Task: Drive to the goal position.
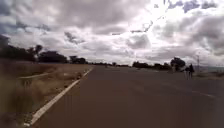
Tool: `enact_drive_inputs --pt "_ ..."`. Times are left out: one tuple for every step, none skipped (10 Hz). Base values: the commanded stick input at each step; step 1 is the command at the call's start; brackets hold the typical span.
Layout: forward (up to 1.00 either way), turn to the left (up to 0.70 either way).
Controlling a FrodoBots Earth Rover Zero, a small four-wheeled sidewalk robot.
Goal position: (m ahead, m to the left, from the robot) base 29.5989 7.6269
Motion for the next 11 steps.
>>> enact_drive_inputs --pt "0.85 0.00" --pt "0.85 0.00" --pt "0.85 0.00" --pt "0.85 0.00" --pt "0.85 0.00" --pt "0.85 0.00" --pt "0.80 0.00" --pt "0.69 0.00" --pt "0.49 0.04" --pt "0.16 0.13" --pt "0.00 0.75"
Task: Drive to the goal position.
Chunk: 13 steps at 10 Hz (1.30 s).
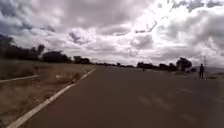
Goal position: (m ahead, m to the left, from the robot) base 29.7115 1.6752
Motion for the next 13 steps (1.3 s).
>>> enact_drive_inputs --pt "0.00 0.64" --pt "0.00 0.00" --pt "0.00 0.00" --pt "0.00 0.00" --pt "0.00 0.00" --pt "0.00 0.00" --pt "0.00 0.00" --pt "0.00 0.00" --pt "0.00 0.00" --pt "0.00 0.00" --pt "0.45 0.00" --pt "0.66 0.00" --pt "0.70 0.00"
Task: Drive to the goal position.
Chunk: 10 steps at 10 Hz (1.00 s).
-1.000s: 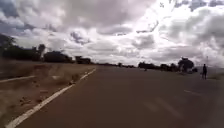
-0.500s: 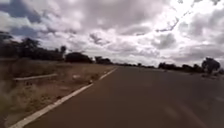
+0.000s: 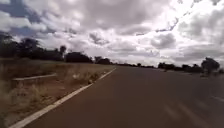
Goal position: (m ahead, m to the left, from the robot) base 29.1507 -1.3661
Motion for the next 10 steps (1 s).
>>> enact_drive_inputs --pt "0.70 0.00" --pt "0.70 0.00" --pt "0.70 0.00" --pt "0.70 0.00" --pt "0.70 0.00" --pt "0.70 0.00" --pt "0.70 0.00" --pt "0.70 0.00" --pt "0.70 0.00" --pt "0.70 0.00"
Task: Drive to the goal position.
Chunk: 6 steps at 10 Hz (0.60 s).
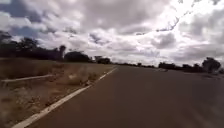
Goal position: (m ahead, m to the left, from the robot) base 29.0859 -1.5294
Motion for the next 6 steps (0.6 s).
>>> enact_drive_inputs --pt "0.70 0.00" --pt "0.70 0.00" --pt "0.70 0.00" --pt "0.70 0.00" --pt "0.70 0.00" --pt "0.70 0.00"
